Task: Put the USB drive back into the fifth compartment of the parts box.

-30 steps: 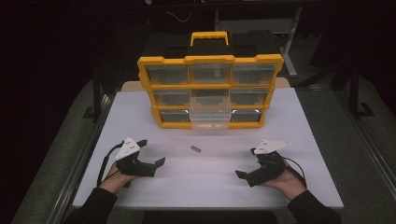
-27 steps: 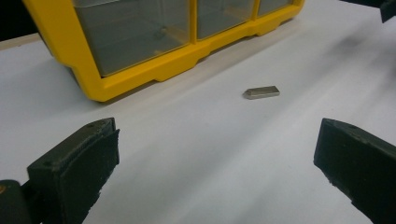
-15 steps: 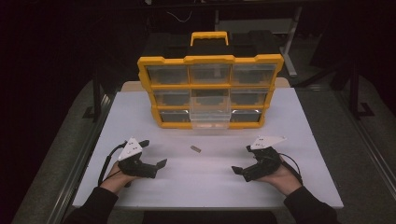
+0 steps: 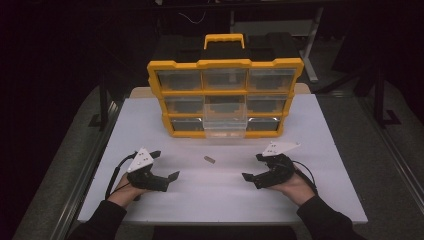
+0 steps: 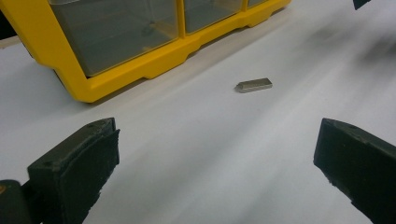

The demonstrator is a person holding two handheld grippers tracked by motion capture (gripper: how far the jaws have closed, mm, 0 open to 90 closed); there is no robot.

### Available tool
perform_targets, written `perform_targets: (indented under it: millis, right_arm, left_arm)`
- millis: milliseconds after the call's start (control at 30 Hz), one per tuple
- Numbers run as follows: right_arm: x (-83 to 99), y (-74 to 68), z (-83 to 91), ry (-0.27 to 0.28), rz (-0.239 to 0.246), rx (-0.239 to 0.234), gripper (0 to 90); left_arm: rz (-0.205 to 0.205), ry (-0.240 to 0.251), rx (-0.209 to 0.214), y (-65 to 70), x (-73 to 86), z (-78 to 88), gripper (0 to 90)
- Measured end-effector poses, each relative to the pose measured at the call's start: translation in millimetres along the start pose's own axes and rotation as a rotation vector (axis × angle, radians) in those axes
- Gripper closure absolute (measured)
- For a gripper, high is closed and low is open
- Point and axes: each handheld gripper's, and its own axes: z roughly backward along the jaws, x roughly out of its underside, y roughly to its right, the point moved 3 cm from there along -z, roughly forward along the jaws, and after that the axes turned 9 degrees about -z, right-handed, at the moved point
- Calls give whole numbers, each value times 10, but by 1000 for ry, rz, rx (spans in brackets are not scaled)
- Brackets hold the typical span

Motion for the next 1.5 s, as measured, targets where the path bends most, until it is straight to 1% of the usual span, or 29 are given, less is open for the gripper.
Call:
perform_targets:
  millis: [367, 567, 1067, 1500]
  right_arm:
    - [-93, -56, -62, -1, 11, -7, 234]
    - [-133, -92, -116, -8, 24, -16, 274]
    - [-226, -174, -236, -15, 35, -30, 389]
    - [-294, -248, -369, -14, 63, -23, 458]
  left_arm:
    - [2, -1, 4, 10, -3, -4, 0]
    - [3, -1, 6, 13, -6, -5, 0]
    - [-1, -3, 11, 25, -9, -12, 0]
    - [0, 0, 15, 35, -18, -13, 0]
